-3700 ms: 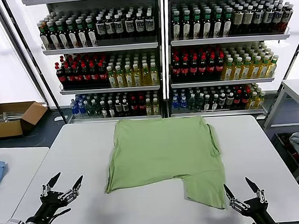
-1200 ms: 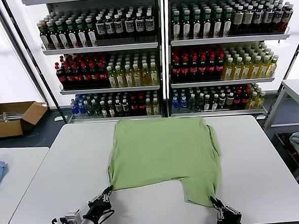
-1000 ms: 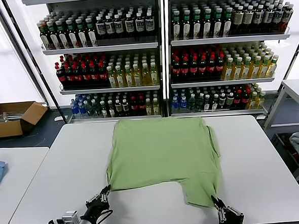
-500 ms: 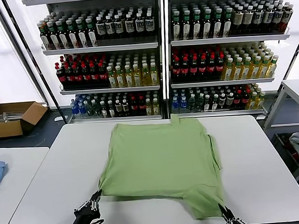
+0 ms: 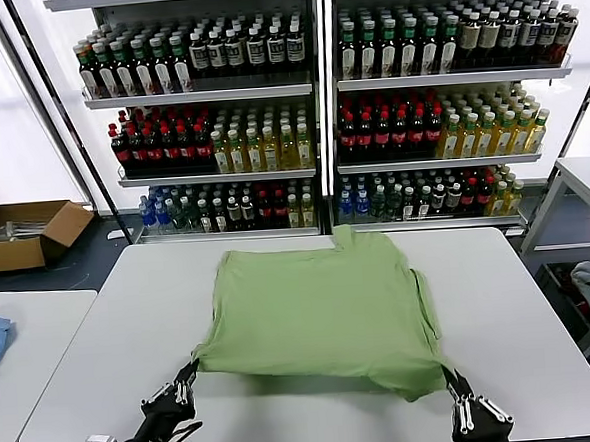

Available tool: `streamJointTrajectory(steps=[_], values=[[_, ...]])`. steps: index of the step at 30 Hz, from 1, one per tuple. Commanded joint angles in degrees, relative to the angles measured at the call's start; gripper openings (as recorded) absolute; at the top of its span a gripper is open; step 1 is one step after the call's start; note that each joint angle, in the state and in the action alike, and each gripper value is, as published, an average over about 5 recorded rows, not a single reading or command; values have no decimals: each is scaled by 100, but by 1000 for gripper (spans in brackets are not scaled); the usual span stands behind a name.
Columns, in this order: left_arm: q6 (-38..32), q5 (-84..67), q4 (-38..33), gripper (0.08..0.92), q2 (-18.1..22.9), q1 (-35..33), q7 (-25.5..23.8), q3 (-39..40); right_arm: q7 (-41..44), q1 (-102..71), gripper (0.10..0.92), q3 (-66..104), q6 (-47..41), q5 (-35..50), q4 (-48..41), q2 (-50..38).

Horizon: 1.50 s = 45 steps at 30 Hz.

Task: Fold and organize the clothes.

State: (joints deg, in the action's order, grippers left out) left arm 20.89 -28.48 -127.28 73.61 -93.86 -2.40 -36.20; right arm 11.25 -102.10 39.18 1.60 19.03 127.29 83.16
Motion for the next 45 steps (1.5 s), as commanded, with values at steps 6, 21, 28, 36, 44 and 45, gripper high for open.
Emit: streamJointTrajectory(steps=[6,21,28,36,44,45], values=[[-137,-383,1729,84,-578,2093,203,553,-431,2283,113,-468,-863,-240,-1113,-72],[-108,43,3328,84,-734,3055,-103,1019,-543,3260,113,-734,-1077,-585,-2515,-373],[-24,402,3155,199,-794,2765,-238,857,-550,3091,254,-701,-1175,-788,-2333,-473],[172,398,2320,433,-1030,1894,-427,531,-636,1953,488,-375,-1329,-914,-1491,-490],[256,380,2434,659,-943,1770,-403,639,-668,1248,722,-331,-1380,-950,-1360,-420],[272,380,2465,693,-931,1803,-397,664,-679,1252,748,-345,-1399,-947,-1382,-395]])
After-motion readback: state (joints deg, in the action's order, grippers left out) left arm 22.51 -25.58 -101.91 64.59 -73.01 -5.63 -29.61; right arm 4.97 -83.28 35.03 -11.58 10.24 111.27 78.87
